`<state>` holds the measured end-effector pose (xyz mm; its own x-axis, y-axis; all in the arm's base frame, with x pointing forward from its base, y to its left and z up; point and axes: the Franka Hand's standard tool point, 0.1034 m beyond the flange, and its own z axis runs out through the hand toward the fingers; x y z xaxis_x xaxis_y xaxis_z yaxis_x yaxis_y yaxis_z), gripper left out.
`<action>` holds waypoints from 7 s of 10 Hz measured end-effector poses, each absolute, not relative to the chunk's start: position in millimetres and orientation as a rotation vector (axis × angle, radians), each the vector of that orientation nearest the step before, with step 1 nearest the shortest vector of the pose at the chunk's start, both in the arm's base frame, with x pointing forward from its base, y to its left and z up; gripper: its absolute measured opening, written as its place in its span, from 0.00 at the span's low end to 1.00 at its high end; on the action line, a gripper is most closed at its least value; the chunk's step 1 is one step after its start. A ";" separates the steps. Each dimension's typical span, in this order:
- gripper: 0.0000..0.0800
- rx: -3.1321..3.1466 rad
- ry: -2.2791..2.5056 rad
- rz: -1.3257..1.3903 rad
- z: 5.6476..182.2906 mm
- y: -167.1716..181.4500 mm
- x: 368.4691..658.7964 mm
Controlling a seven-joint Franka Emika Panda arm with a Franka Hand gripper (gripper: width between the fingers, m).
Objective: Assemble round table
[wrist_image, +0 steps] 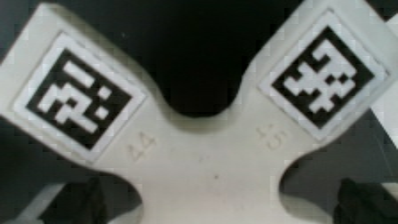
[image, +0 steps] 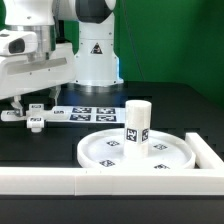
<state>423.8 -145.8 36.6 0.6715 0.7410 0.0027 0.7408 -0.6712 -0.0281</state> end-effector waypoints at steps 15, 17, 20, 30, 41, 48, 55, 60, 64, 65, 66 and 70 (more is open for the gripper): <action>0.55 -2.867 -1.193 0.042 24.3 -146.5 423.8; 0.55 -2.868 -1.192 0.041 24.6 -147.4 423.8; 0.55 -2.881 -1.131 0.029 44.2 -135.7 437.4; 0.56 -2.975 -0.772 -0.120 150.5 -24.2 572.0; 0.56 -3.002 -0.669 -0.098 133.0 24.2 567.4; 0.56 -3.002 -0.624 -0.068 119.9 37.5 556.6; 0.56 -3.009 -0.624 -0.101 107.4 37.7 562.9; 0.56 -3.006 -0.643 -0.102 107.7 37.4 562.9; 0.56 -3.019 -0.552 -0.102 107.5 37.9 562.6; 0.56 -3.040 -0.350 -0.110 107.5 38.7 562.6; 0.56 -3.053 -0.171 -0.108 107.4 39.4 562.5; 0.56 -2.972 0.601 -0.102 106.2 39.4 564.0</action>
Offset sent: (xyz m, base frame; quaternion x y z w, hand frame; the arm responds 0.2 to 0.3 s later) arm 0.0107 0.0013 -0.0055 0.0031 0.0089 -0.0061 0.9999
